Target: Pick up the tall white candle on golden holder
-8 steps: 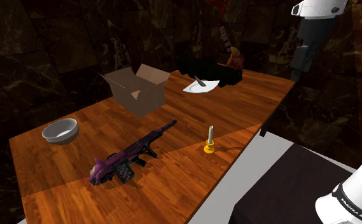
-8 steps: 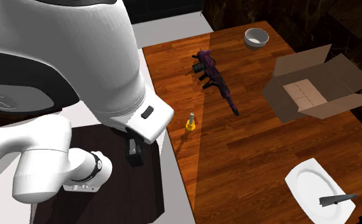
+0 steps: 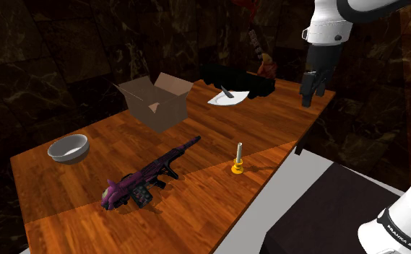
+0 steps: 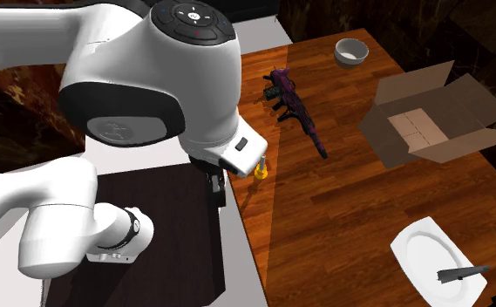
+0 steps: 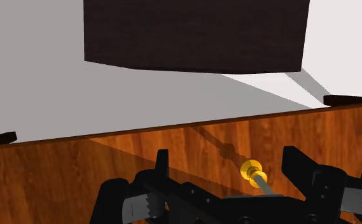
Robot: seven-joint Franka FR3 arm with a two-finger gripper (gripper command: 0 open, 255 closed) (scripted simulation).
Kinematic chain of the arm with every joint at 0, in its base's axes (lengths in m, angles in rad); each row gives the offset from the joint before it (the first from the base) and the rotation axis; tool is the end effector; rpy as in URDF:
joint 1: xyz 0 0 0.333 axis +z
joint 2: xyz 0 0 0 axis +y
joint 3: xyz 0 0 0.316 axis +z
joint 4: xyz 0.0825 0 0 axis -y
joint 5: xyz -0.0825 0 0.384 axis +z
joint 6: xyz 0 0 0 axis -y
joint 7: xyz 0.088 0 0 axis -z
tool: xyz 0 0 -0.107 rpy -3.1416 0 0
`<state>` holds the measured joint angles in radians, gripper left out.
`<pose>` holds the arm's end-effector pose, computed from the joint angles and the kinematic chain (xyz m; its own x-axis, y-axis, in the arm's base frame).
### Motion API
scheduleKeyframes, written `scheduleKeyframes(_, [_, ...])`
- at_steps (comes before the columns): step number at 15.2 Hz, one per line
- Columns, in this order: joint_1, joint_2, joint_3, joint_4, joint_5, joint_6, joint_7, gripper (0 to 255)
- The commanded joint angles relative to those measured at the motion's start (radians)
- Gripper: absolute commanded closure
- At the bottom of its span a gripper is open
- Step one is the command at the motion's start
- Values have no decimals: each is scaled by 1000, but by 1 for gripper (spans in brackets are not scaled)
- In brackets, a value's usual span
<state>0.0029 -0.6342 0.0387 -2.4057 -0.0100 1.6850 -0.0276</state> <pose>0.3501 0.0154 0.5264 0.9943 0.0606 -0.0876 0.0635 -0.9975 0.0303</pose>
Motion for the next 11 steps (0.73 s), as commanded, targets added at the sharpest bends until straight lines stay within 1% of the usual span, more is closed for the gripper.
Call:
scheduleKeyframes(1, [11, 62, 24, 5, 20, 52, 33, 0])
scheduleKeyframes(6, [31, 221, 73, 28, 51, 173, 101, 0])
scheduleKeyframes(11, [48, 396, 116, 84, 66, 279, 166, 0])
